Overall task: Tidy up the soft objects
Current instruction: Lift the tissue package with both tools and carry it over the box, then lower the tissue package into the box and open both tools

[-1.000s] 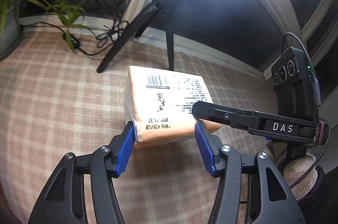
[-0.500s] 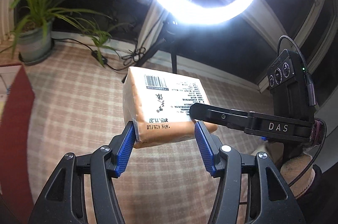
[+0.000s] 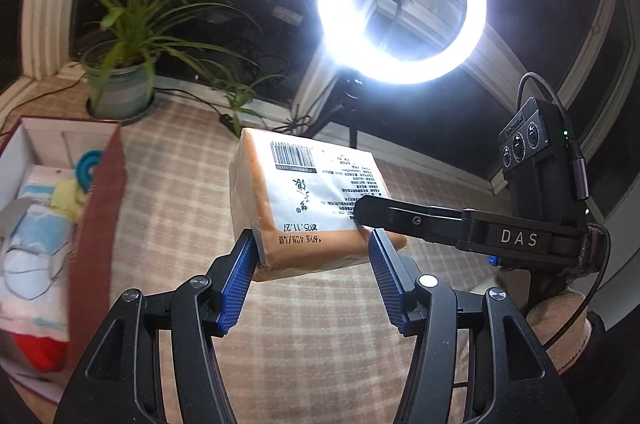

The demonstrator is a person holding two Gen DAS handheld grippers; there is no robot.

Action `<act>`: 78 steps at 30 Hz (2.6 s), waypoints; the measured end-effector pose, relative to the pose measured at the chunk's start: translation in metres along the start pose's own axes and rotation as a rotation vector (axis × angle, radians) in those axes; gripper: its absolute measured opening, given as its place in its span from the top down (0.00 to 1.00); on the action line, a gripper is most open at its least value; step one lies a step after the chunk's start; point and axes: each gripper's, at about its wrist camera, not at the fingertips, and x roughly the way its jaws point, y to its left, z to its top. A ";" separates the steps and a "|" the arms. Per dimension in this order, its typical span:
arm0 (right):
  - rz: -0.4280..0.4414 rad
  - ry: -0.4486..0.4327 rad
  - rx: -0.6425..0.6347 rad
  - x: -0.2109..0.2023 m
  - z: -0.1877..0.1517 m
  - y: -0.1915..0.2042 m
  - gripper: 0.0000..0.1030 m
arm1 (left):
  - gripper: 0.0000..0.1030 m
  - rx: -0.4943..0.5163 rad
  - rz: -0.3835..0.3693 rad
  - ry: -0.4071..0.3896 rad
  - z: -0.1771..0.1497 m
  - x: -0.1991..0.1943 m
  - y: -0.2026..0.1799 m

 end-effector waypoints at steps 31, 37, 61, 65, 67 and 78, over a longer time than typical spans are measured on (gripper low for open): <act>0.097 0.162 -0.142 0.147 -0.025 0.172 0.61 | 0.47 -0.160 0.099 -0.034 -0.029 -0.126 0.169; 0.092 0.204 -0.175 0.169 -0.033 0.190 0.61 | 0.47 -0.170 0.126 -0.008 -0.038 -0.131 0.191; 0.040 0.241 -0.247 0.187 -0.042 0.207 0.61 | 0.47 -0.149 0.181 -0.003 -0.042 -0.143 0.208; 0.023 0.226 -0.277 0.181 -0.043 0.212 0.61 | 0.47 -0.150 0.198 -0.014 -0.041 -0.146 0.210; 0.014 0.220 -0.290 0.178 -0.045 0.212 0.61 | 0.47 -0.153 0.203 -0.017 -0.041 -0.149 0.211; -0.056 0.146 -0.346 0.152 -0.057 0.215 0.46 | 0.44 -0.134 0.277 -0.034 -0.047 -0.162 0.206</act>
